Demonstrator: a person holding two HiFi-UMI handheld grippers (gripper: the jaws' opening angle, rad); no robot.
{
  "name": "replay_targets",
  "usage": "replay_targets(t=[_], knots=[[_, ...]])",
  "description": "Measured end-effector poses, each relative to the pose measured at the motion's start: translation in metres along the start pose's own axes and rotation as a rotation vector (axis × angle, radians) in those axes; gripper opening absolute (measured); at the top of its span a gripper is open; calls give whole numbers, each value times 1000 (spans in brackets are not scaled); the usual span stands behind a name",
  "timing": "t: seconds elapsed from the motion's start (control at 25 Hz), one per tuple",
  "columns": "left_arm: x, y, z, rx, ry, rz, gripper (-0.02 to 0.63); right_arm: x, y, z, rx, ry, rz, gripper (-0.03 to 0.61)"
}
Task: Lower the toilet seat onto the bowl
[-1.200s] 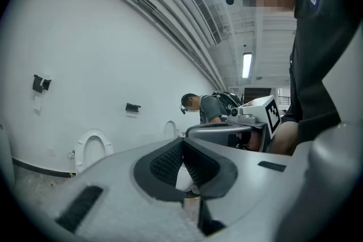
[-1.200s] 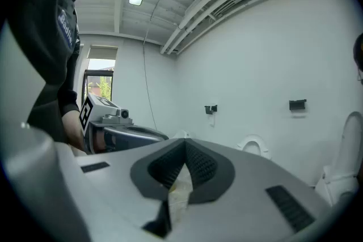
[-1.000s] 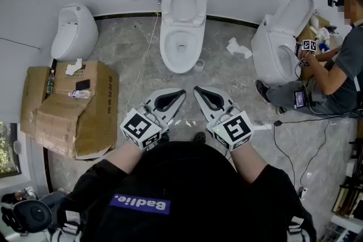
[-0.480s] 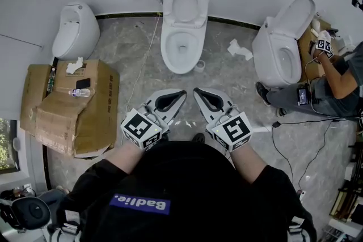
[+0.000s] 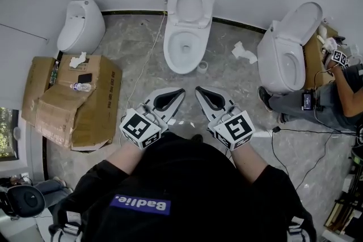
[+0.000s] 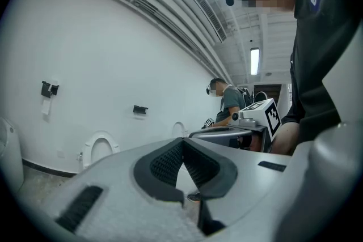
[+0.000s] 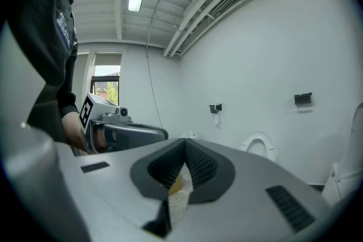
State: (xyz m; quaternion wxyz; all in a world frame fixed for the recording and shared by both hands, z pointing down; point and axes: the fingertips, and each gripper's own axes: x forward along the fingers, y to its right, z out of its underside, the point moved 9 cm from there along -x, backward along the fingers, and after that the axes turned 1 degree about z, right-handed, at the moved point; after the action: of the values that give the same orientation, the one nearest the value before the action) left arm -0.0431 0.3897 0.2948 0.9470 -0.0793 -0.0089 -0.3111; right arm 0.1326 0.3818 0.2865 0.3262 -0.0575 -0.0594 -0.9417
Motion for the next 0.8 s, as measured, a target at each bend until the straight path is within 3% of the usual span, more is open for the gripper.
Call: replay_targets(t=[0.32, 0.8], knots=[[10, -17, 3, 9, 8, -41, 17, 14, 22, 5, 2, -9, -25, 28], [48, -147, -20, 27, 12, 49, 17, 120, 78, -16, 9, -10, 31, 28]])
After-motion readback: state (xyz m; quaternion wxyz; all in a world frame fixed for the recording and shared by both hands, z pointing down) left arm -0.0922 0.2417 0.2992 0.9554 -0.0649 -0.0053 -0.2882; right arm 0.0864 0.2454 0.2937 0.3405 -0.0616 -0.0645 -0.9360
